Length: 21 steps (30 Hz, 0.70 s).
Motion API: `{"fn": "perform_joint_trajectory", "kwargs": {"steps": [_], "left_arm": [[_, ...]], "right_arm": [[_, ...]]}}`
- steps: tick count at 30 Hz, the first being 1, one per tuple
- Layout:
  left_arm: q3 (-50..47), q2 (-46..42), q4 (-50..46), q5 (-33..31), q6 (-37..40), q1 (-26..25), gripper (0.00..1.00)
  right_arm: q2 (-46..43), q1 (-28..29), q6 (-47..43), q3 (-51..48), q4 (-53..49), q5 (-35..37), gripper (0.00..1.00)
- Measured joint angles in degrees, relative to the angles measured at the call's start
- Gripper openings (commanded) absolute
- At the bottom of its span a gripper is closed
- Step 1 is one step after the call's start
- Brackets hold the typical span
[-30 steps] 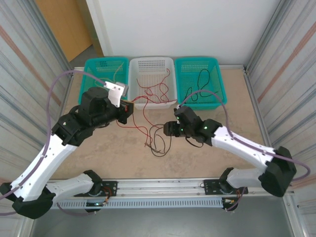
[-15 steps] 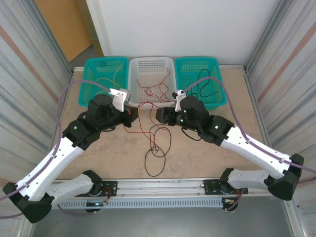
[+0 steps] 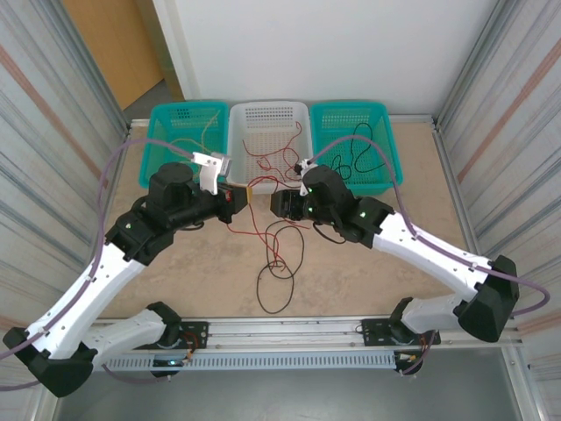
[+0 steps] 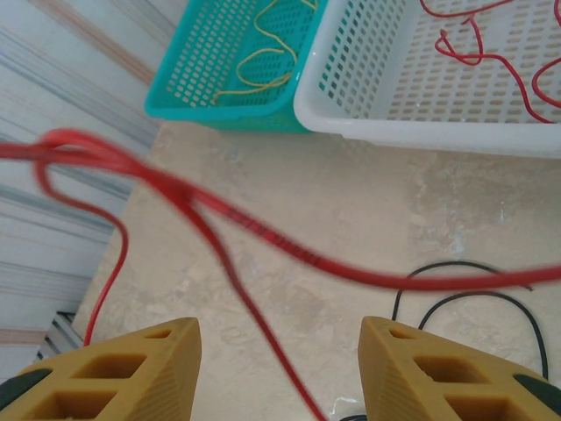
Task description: Untangle the cables
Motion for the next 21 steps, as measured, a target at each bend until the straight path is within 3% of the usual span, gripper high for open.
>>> {"fn": "perform_joint_trajectory", "kwargs": {"steps": [5, 9, 17, 21], "left_arm": [[0.1, 0.0, 0.0, 1.3, -0.1, 0.0, 0.0], [0.1, 0.0, -0.1, 2.0, -0.2, 0.1, 0.0], [0.5, 0.3, 0.0, 3.8, -0.9, 2.4, 0.0], [0.6, 0.8, -0.1, 4.2, -1.5, 3.6, 0.0]], "right_arm": [[2.4, -1.5, -0.5, 0.8, 2.1, -1.3, 0.48], [4.0, -1.9, -0.7, 1.4, 3.7, -1.5, 0.39], [4.3, -2.4, -0.9, 1.4, 4.3, -1.5, 0.04], [2.9, -3.0, -1.1, 0.5, 4.5, -1.0, 0.0]]}}
